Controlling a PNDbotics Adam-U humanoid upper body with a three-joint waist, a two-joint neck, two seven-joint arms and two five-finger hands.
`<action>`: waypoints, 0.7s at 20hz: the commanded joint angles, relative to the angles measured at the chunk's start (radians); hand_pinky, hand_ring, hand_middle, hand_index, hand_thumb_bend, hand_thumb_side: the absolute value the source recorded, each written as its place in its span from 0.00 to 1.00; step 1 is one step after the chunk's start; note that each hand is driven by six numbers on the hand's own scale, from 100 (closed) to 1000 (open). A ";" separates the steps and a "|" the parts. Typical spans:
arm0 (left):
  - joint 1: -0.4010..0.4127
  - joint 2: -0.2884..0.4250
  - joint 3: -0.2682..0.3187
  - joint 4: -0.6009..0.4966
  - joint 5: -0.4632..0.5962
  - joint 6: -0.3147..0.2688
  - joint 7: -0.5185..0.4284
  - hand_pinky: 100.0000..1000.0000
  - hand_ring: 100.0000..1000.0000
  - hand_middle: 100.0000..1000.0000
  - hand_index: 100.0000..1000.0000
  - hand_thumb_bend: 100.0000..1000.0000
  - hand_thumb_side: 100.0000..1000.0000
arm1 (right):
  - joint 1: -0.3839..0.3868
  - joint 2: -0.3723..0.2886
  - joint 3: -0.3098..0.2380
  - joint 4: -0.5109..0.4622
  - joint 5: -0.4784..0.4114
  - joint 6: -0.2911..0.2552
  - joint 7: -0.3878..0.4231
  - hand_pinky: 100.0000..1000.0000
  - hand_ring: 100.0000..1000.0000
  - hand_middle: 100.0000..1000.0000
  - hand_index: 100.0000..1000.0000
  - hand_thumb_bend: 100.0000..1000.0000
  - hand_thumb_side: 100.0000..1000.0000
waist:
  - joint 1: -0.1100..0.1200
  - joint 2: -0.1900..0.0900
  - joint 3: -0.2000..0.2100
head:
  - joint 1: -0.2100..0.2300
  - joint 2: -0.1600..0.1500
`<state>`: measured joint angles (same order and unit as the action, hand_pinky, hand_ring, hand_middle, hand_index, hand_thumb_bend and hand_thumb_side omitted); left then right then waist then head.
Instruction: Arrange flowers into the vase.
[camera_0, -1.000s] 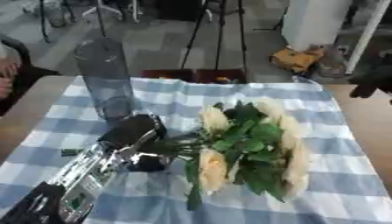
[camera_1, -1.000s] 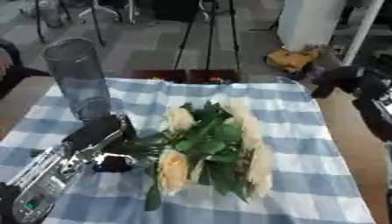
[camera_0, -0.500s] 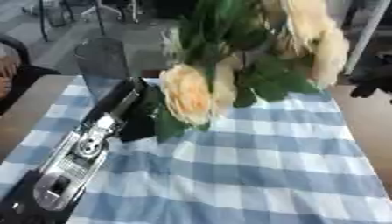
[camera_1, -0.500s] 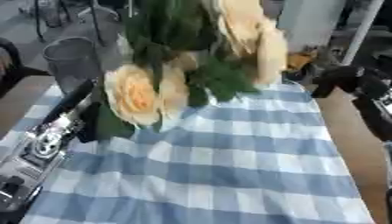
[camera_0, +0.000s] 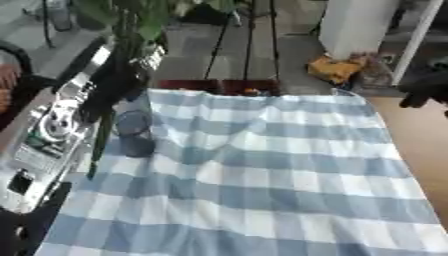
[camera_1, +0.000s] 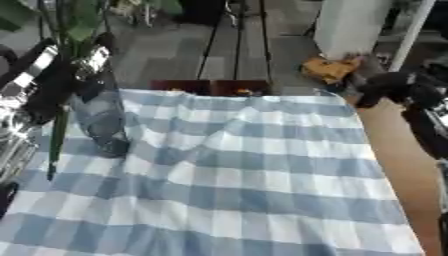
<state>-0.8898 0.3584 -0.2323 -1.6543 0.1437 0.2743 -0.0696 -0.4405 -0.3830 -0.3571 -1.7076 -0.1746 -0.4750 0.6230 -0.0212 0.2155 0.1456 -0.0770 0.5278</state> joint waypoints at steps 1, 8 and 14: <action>-0.032 0.045 0.030 -0.041 0.115 0.019 0.036 0.00 0.00 0.00 0.00 0.00 0.63 | -0.012 -0.025 -0.005 -0.017 -0.007 -0.001 -0.009 0.76 0.54 0.44 0.75 0.00 1.00 | 0.000 -0.021 -0.001 | 0.003 0.006; -0.063 0.085 0.074 -0.091 0.289 0.050 0.141 0.00 0.00 0.00 0.00 0.00 0.66 | -0.009 -0.029 -0.007 -0.012 -0.003 -0.005 -0.017 0.76 0.54 0.43 0.75 0.00 1.00 | -0.001 -0.018 0.000 | 0.010 0.011; -0.095 0.122 0.133 -0.129 0.355 -0.039 0.280 0.00 0.00 0.00 0.00 0.00 0.64 | -0.011 -0.028 -0.008 -0.013 -0.009 -0.003 -0.028 0.76 0.53 0.43 0.75 0.00 1.00 | -0.001 -0.017 -0.002 | 0.020 0.013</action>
<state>-0.9580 0.4471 -0.1249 -1.7587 0.4837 0.2577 0.1801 -0.4401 -0.3830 -0.3573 -1.7073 -0.1759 -0.4791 0.6017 -0.0220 0.2155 0.1444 -0.0618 0.5361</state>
